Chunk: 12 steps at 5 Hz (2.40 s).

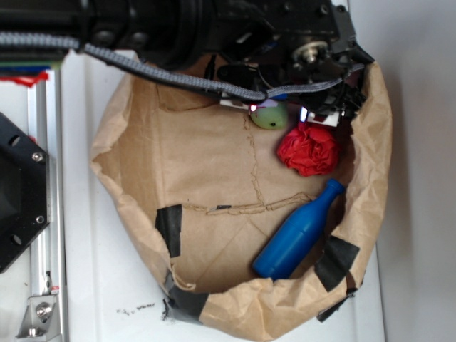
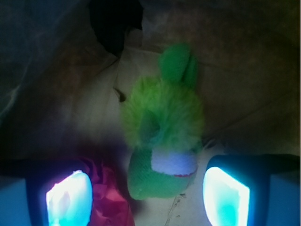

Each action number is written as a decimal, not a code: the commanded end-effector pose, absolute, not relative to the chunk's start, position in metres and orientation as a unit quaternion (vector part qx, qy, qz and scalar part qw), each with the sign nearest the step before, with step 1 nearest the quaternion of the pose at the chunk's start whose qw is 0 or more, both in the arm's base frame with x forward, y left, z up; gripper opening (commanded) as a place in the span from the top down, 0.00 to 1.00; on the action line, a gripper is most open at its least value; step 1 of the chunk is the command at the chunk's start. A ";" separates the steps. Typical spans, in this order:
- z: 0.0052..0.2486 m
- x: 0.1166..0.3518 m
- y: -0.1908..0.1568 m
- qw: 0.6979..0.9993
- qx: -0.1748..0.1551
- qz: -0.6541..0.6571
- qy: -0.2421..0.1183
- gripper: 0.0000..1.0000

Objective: Grab the green animal.

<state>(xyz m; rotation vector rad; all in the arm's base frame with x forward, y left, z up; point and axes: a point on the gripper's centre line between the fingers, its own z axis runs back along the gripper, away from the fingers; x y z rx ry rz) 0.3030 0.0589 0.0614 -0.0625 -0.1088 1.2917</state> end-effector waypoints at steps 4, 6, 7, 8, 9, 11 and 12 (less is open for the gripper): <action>0.066 0.282 0.088 0.770 -0.030 0.634 -0.069 0.00; 0.039 0.291 0.087 0.776 -0.012 0.629 -0.045 0.00; 0.033 0.297 0.082 0.782 -0.007 0.621 -0.047 0.00; 0.033 0.296 0.082 0.787 -0.007 0.616 -0.043 0.00; 0.033 0.296 0.082 0.783 -0.013 0.620 -0.044 1.00; 0.038 0.297 0.083 0.782 -0.018 0.622 -0.046 1.00; 0.042 0.299 0.084 0.796 -0.024 0.604 -0.044 1.00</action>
